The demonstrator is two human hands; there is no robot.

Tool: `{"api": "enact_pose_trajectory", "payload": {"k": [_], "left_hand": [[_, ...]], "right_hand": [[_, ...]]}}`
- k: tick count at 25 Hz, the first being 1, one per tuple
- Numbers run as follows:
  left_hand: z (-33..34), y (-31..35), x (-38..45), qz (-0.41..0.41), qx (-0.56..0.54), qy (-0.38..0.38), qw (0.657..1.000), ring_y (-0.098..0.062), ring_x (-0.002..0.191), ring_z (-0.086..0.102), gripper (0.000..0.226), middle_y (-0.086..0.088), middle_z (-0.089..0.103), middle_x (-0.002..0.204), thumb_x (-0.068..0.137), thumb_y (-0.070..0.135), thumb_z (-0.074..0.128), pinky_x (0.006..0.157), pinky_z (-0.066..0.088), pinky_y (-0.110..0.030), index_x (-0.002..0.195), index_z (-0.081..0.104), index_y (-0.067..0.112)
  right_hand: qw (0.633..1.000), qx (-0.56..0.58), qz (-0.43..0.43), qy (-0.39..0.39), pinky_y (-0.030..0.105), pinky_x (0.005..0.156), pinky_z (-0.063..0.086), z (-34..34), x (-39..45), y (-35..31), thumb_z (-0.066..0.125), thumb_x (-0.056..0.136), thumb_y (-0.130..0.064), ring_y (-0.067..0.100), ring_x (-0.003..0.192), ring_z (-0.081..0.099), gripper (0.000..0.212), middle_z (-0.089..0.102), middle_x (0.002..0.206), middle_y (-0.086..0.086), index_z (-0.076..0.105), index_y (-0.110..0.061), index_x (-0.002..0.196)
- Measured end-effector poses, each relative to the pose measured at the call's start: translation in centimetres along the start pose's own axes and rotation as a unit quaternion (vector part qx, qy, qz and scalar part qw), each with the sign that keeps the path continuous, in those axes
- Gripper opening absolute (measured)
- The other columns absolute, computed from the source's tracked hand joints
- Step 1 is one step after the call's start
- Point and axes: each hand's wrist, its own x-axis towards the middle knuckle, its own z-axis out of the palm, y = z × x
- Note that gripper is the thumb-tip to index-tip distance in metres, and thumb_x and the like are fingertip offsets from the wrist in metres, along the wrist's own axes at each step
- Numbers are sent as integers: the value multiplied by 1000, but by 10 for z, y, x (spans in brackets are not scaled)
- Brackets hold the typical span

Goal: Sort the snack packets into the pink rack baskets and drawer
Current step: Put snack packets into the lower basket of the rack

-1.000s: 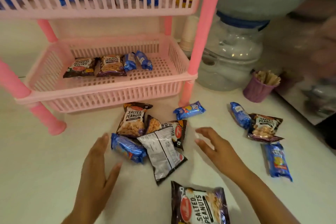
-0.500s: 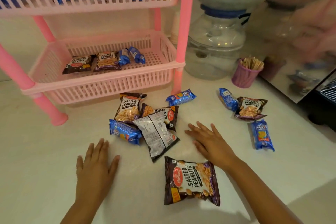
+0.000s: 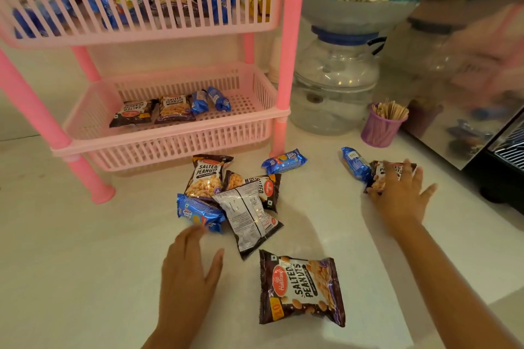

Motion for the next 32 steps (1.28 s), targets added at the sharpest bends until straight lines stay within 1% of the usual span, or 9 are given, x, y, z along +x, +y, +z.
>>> {"api": "enact_pose_trajectory", "payload": {"k": [4,9,13,18,20,22,24,28,32], "left_hand": [[15,28,-3,-131,-96,-78,984,-7,76,52,22,0,57,108,86,38,56,71,41,-20,104,53,25],[18,34,24,-250,-168,-127,945,-21,105,58,46,-5,64,118,86,47,52,85,43,-32,121,52,17],[25,43,39,-246,-122,-170,946,-17,103,59,43,3,67,111,83,54,52,89,42,-36,115,58,25],[30,45,38,-258,-74,-106,957,-17,86,53,35,3,60,87,82,53,54,79,30,-34,95,64,22],[30,43,33,-243,-83,-90,962,-20,90,56,28,1,60,88,84,48,55,78,31,-33,87,63,21],[26,39,26,-216,-131,-70,965,-20,83,57,21,2,59,83,86,39,57,75,38,-33,77,57,20],[20,36,22,-201,-183,-56,961,-18,73,55,24,2,59,78,88,28,58,64,43,-28,68,47,22],[1,27,25,-215,-259,-41,941,-18,80,59,22,5,60,80,90,18,54,58,41,-16,70,45,21],[-41,10,54,-177,-312,-13,933,-33,84,64,9,-15,66,85,91,6,49,69,46,-31,82,50,8]], "right_hand": [[993,-58,27,-97,61,112,3,7,15,8,46,84,-59,36,131,39,76,15,156,12,20,-23,145],[999,-27,19,-27,58,111,14,14,14,5,45,89,-43,40,112,55,56,36,145,17,36,-15,136],[997,67,20,-42,50,94,42,-4,12,0,50,88,-41,35,100,57,47,49,127,16,42,-20,130],[984,175,-31,13,42,85,45,-24,-11,-12,56,86,-42,30,104,57,40,55,124,10,52,-25,122],[943,331,-40,3,35,78,47,-30,-23,-19,60,85,-38,22,99,58,33,60,119,7,56,-25,115],[859,506,-44,-60,30,73,48,-38,-36,-30,62,84,-33,12,93,59,18,64,112,3,60,-30,102],[805,580,-52,-116,29,68,54,-43,-51,-44,63,84,-30,15,94,62,10,65,105,1,61,-35,93],[793,574,-126,-158,25,62,59,-44,-72,-74,64,83,-22,14,95,64,15,65,106,-2,62,-33,93],[789,538,-241,-174,13,68,54,-65,-74,-110,64,77,-32,1,88,65,18,67,100,-15,61,-38,94]]}}
